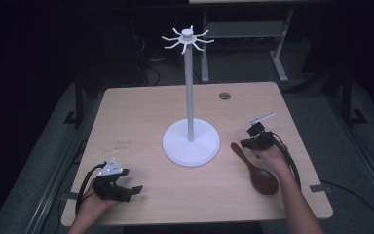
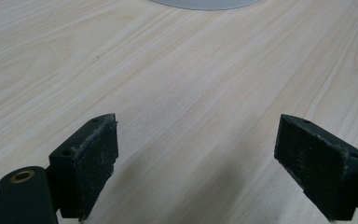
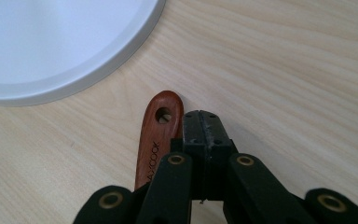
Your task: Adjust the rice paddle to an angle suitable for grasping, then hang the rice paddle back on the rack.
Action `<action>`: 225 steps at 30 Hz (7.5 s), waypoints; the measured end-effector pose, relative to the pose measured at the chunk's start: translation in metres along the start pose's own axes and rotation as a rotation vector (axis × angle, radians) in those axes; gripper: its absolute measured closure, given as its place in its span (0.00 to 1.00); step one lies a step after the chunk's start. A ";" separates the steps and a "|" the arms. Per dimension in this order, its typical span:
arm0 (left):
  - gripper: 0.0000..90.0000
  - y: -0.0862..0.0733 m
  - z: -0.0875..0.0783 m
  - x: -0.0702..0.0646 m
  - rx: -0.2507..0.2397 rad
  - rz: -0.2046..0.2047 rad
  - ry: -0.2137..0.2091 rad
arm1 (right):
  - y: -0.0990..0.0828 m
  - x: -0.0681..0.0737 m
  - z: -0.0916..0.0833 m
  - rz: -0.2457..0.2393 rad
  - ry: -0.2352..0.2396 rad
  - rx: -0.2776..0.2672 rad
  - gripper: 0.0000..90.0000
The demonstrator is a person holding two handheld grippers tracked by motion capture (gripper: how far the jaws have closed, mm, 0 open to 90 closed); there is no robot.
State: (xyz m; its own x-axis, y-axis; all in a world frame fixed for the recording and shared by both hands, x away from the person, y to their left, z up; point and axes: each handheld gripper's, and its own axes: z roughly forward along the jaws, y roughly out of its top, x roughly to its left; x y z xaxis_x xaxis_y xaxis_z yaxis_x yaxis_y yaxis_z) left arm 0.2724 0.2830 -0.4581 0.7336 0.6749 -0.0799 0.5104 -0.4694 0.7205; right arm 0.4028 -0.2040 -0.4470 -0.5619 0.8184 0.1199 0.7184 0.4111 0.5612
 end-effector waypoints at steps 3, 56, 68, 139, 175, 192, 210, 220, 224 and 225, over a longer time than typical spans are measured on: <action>0.14 0.000 0.001 0.000 0.005 0.006 -0.002 | 0.000 0.002 0.005 -0.018 0.001 0.013 1.00; 0.14 -0.001 0.001 -0.001 0.010 -0.001 -0.003 | -0.012 0.023 -0.031 -0.129 0.155 0.076 0.61; 0.14 0.000 0.000 -0.001 0.013 0.005 -0.002 | -0.014 0.034 -0.040 -0.255 0.154 0.163 0.56; 0.14 0.000 0.003 -0.003 0.018 0.019 -0.013 | -0.007 0.049 -0.012 -0.295 0.064 0.324 0.86; 0.14 0.000 0.005 -0.005 0.023 0.017 -0.031 | -0.027 0.000 -0.084 -0.072 0.099 -0.384 0.87; 0.14 0.000 0.005 -0.004 0.014 0.015 -0.029 | -0.024 -0.003 -0.106 -0.038 0.104 -0.526 0.87; 0.14 0.000 0.004 -0.004 0.001 0.006 -0.027 | 0.023 0.019 -0.127 -0.127 0.143 -0.545 0.87; 0.14 0.000 0.004 -0.005 0.004 0.007 -0.028 | 0.057 0.034 -0.140 -0.186 0.171 -0.563 0.87; 0.14 0.000 0.004 -0.005 0.006 0.008 -0.028 | 0.069 0.040 -0.146 -0.206 0.175 -0.570 0.87; 0.14 0.000 0.004 -0.004 0.011 0.014 -0.029 | 0.073 0.041 -0.148 -0.214 0.177 -0.573 0.87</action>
State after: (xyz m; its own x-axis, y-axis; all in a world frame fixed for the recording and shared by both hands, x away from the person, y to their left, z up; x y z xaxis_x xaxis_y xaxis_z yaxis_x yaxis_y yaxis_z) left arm 0.2710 0.2778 -0.4599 0.7531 0.6517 -0.0901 0.5049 -0.4847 0.7143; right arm 0.3715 -0.2002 -0.2805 -0.7635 0.6428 0.0626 0.2767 0.2380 0.9310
